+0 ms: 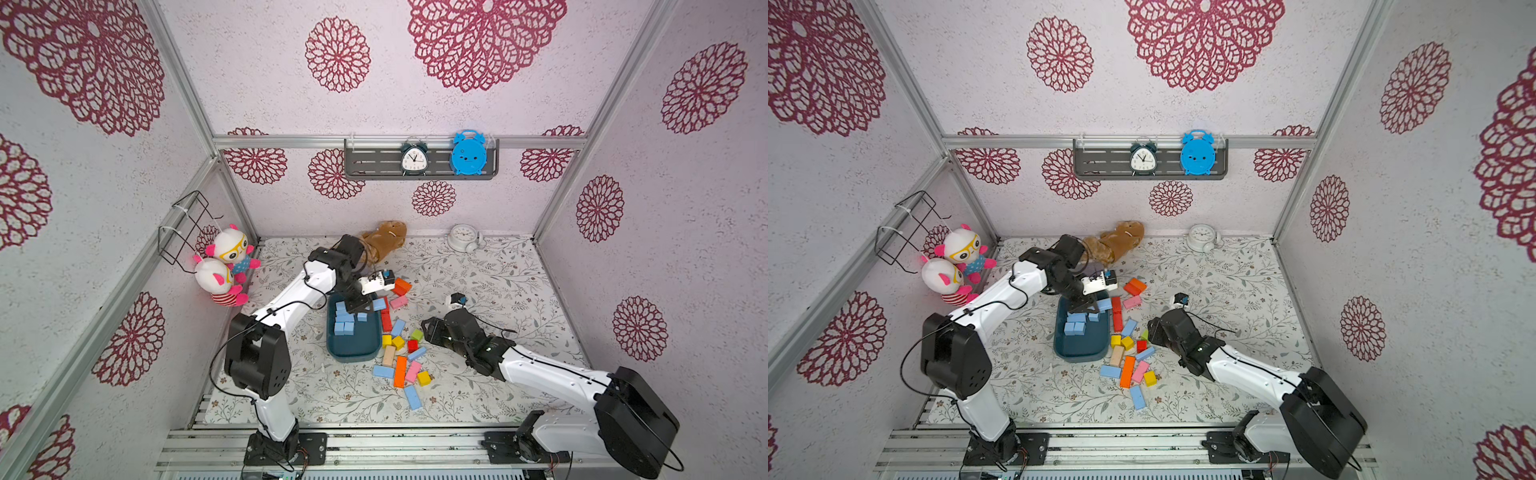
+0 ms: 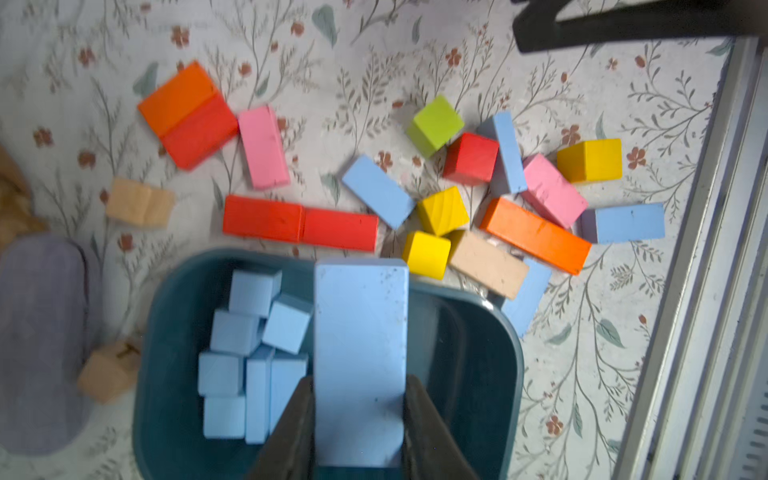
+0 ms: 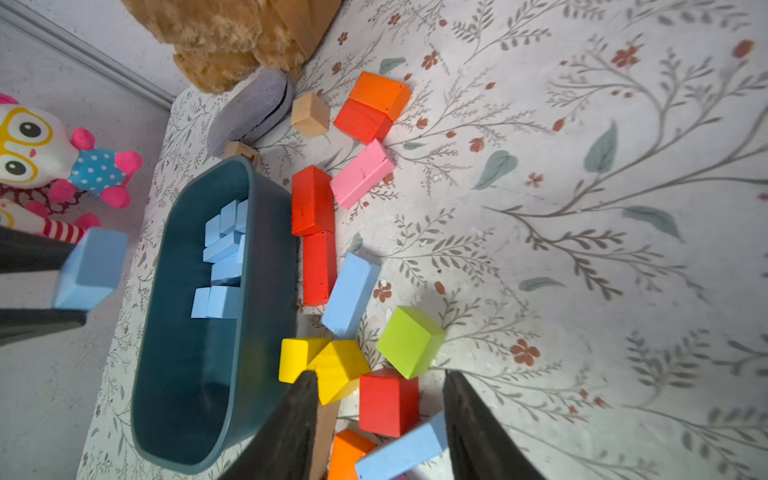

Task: Pick out the blue building blocks
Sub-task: Place the building block in the storage box.

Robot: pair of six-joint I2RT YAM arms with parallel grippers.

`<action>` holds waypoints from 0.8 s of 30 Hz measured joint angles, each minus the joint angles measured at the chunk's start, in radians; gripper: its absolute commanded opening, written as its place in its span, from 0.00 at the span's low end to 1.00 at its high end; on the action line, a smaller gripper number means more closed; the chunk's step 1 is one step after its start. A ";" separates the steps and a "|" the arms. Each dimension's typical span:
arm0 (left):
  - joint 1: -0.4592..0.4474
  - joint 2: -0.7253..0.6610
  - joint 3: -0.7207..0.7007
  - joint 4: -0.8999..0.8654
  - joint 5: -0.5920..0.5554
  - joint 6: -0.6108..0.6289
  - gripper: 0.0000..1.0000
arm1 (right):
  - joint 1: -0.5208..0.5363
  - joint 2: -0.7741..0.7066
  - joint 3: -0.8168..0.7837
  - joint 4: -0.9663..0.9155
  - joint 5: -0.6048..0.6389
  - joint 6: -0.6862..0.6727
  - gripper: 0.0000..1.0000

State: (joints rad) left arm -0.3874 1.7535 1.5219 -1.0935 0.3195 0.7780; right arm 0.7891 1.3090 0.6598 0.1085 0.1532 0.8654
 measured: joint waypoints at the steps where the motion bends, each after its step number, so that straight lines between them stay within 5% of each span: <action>1: 0.015 -0.021 -0.042 0.006 -0.012 0.003 0.22 | 0.008 0.025 0.019 0.004 -0.009 -0.006 0.52; 10: 0.039 -0.067 -0.278 0.059 -0.130 0.048 0.21 | 0.061 0.163 0.147 0.049 -0.064 -0.035 0.52; 24: 0.039 -0.053 -0.354 0.143 -0.220 0.036 0.32 | 0.082 0.210 0.175 0.052 -0.079 -0.035 0.52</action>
State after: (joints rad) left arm -0.3481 1.7000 1.1683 -0.9508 0.0990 0.8143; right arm 0.8707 1.5192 0.8345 0.1604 0.0746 0.8303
